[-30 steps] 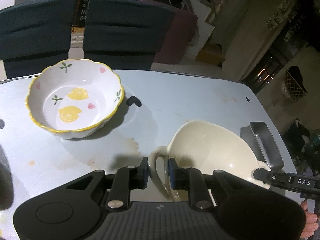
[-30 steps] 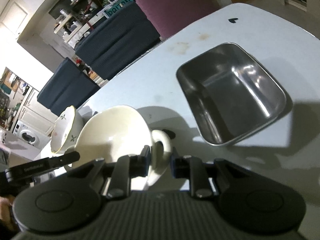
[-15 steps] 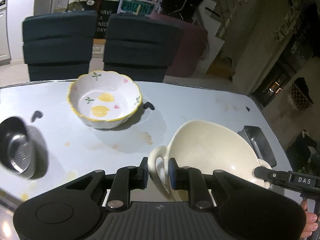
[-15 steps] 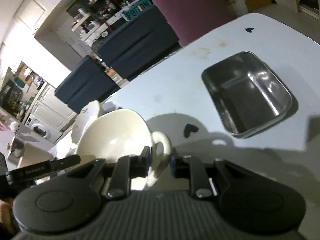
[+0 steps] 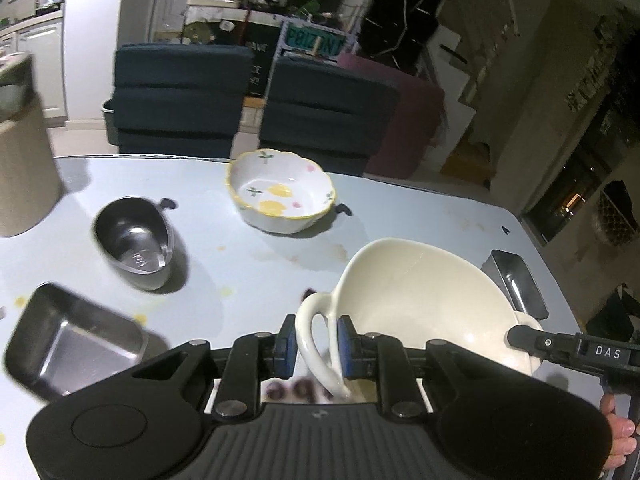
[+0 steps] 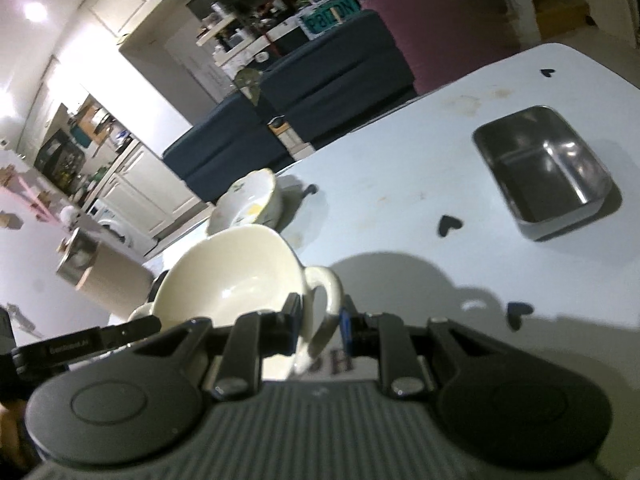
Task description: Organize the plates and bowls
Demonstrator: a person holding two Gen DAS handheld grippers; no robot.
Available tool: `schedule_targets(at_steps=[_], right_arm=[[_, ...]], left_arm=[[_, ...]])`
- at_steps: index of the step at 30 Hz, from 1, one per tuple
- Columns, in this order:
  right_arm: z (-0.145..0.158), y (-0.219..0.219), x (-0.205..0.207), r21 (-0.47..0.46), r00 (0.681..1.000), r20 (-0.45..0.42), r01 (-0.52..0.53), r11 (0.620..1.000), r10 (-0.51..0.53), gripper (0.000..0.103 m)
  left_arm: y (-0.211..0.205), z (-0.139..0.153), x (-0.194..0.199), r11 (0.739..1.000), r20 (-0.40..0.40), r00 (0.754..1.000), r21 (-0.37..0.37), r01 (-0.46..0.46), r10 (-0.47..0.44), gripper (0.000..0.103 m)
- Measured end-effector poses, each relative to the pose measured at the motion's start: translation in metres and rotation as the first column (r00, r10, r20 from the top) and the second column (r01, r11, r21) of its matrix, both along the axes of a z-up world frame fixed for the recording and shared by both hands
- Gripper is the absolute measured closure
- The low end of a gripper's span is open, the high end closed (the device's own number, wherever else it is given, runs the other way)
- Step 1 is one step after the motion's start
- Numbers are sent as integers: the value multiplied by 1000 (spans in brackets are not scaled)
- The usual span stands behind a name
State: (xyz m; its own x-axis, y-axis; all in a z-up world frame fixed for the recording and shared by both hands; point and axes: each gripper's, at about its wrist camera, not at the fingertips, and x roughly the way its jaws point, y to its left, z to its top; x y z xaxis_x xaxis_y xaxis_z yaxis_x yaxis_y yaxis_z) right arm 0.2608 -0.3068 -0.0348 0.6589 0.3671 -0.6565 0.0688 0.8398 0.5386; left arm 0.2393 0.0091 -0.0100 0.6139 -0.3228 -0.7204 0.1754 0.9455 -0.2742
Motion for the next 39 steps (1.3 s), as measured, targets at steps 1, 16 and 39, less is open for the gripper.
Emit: schedule_targets(at_steps=[1,16,39], right_arm=[[2,4,-2,-2,1000,4,-12,1000,12,79],[6,44,-24,7,993,11,-116,993,116,79],[-15,70,-19,-15,976,-134,-174,985,170,79]], left_arm=[[4,2,-5,1000,4,1000,1,-7,7,81],[52,6,-84,997,32,996,-7,-82,82,81],[93,-39,-105,990,-100,986,-35,-136,131,81]])
